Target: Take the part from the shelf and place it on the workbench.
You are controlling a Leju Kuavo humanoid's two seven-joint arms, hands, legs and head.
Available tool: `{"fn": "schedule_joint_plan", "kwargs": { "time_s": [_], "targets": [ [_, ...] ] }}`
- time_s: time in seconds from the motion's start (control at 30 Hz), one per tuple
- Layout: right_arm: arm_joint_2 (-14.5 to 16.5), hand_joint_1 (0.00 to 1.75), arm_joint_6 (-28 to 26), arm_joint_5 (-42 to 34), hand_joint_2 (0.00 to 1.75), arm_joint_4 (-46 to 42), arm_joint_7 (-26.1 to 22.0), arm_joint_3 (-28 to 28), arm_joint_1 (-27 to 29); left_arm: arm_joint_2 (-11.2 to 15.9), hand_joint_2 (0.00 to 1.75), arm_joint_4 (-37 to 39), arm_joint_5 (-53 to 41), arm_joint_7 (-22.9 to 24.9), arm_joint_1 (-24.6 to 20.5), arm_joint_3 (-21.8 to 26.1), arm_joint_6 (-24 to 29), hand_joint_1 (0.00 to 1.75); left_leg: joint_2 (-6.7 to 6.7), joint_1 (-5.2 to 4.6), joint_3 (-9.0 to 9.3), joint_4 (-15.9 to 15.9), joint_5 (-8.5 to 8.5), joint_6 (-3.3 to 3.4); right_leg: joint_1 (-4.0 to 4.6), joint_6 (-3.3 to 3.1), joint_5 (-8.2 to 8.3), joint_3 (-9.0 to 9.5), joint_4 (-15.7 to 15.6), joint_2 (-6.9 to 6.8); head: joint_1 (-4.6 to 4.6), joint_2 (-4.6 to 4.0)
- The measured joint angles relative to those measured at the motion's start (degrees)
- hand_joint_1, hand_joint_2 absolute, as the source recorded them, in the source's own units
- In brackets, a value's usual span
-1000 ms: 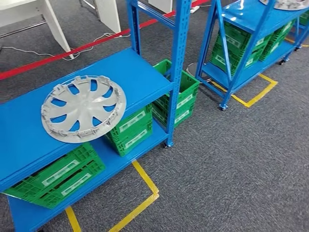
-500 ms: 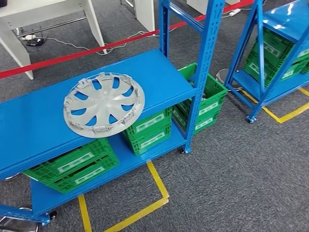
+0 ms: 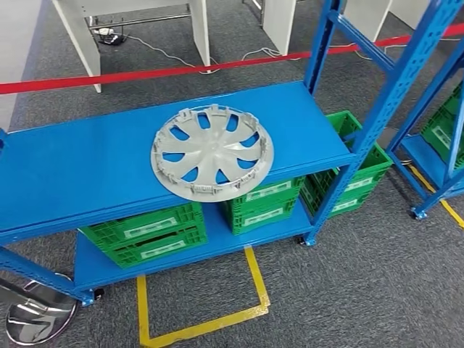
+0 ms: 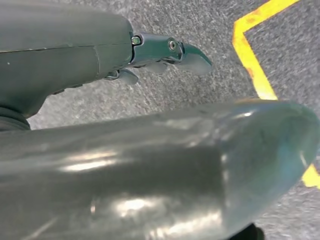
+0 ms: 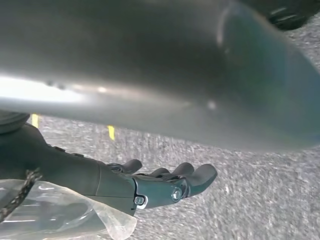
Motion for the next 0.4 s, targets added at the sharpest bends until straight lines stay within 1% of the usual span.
{"fn": "schedule_joint_plan", "kwargs": {
  "time_s": [0.03,0.07,0.1,0.13,0.17,0.2,0.23,0.27,0.3,0.33,0.37,0.4],
  "targets": [
    [0.01,0.0,0.0,0.15,0.0,0.01,0.09,-0.11,0.27,-0.07,0.0,0.05,-0.07,0.01,-0.1,0.01,0.0,0.0,-0.87,0.01,0.05,0.01,-0.06,0.06,0.0,0.08,-0.86,-2.09,3.43,0.3,0.01,0.0],
    [0.03,0.0,0.0,0.23,0.0,0.02,0.15,-0.22,0.55,-0.16,0.0,0.08,-0.1,0.01,-0.12,0.02,0.0,0.0,-1.75,0.01,0.17,0.04,-0.14,0.09,-0.01,0.14,-0.56,-3.44,5.09,0.4,0.0,0.0],
    [0.04,0.0,0.0,0.29,0.0,0.02,0.18,-0.33,0.77,-0.22,0.0,0.12,-0.13,0.02,-0.11,0.02,0.0,0.0,-2.68,0.04,0.35,0.09,-0.25,0.03,-0.05,0.18,1.05,-3.7,4.34,0.49,0.0,0.0],
    [0.06,0.0,0.0,0.32,0.0,0.02,0.19,-0.43,0.91,-0.28,0.0,0.16,-0.13,0.03,-0.09,0.02,0.0,0.0,-3.56,0.11,0.59,0.18,-0.42,-0.13,-0.13,0.21,3.59,-2.86,1.38,0.84,-0.01,0.0],
    [0.07,0.0,0.0,0.34,0.0,0.02,0.19,-0.5,0.96,-0.33,0.0,0.19,-0.14,0.04,-0.08,0.02,0.0,0.0,-4.34,0.2,0.78,0.32,-0.64,-0.37,-0.29,0.25,6.01,-1.42,-2.51,1.82,0.01,0.0],
    [0.09,0.0,0.0,0.37,0.0,0.02,0.2,-0.56,0.97,-0.34,0.0,0.22,-0.16,0.05,-0.14,0.02,0.0,0.0,-5.13,0.19,0.81,0.63,-0.92,-0.69,-0.5,0.28,7.61,0.09,-6.24,3.19,0.03,0.0],
    [0.11,0.0,0.0,0.43,0.0,0.02,0.25,-0.62,0.98,-0.35,0.0,0.26,-0.17,0.05,-0.2,0.03,0.0,0.0,-5.83,0.18,0.72,0.89,-1.1,-1.01,-0.64,0.19,8.31,1.27,-8.65,4.34,0.02,0.0],
    [0.13,0.0,0.0,0.54,0.0,0.02,0.3,-0.69,0.98,-0.33,0.0,0.3,-0.22,0.05,-0.22,0.03,0.0,0.0,-6.52,0.21,0.49,1.08,-1.16,-1.31,-0.69,0.0,8.25,1.89,-9.73,5.04,0.04,0.0],
    [0.15,0.0,0.0,0.67,0.0,0.02,0.39,-0.77,1.0,-0.32,0.0,0.34,-0.26,0.06,-0.2,0.04,0.0,0.0,-7.22,0.23,0.23,1.2,-1.11,-1.6,-0.62,-0.26,8.02,2.17,-10.01,4.94,0.04,0.0],
    [0.18,0.0,0.0,0.84,0.0,0.02,0.45,-0.86,1.01,-0.32,0.0,0.38,-0.3,0.07,-0.09,0.04,0.0,0.0,-7.87,0.34,0.07,1.2,-1.04,-1.84,-0.63,-0.63,8.05,2.32,-9.97,4.24,0.04,0.0],
    [0.22,0.0,0.0,1.01,0.0,0.02,0.49,-1.0,1.0,-0.33,0.0,0.43,-0.33,0.08,0.06,0.03,0.0,0.0,-7.64,0.36,-0.11,1.46,-1.19,-2.1,-0.64,-0.97,8.09,2.42,-10.07,3.53,0.03,0.0],
    [0.24,0.0,0.0,1.09,0.0,0.01,0.51,-1.06,1.01,-0.34,0.0,0.45,-0.34,0.08,0.14,0.02,0.0,0.0,-7.67,0.37,-0.17,1.56,-1.26,-2.22,-0.69,-1.14,8.12,2.48,-10.14,3.17,0.02,0.0]
  ]
}}
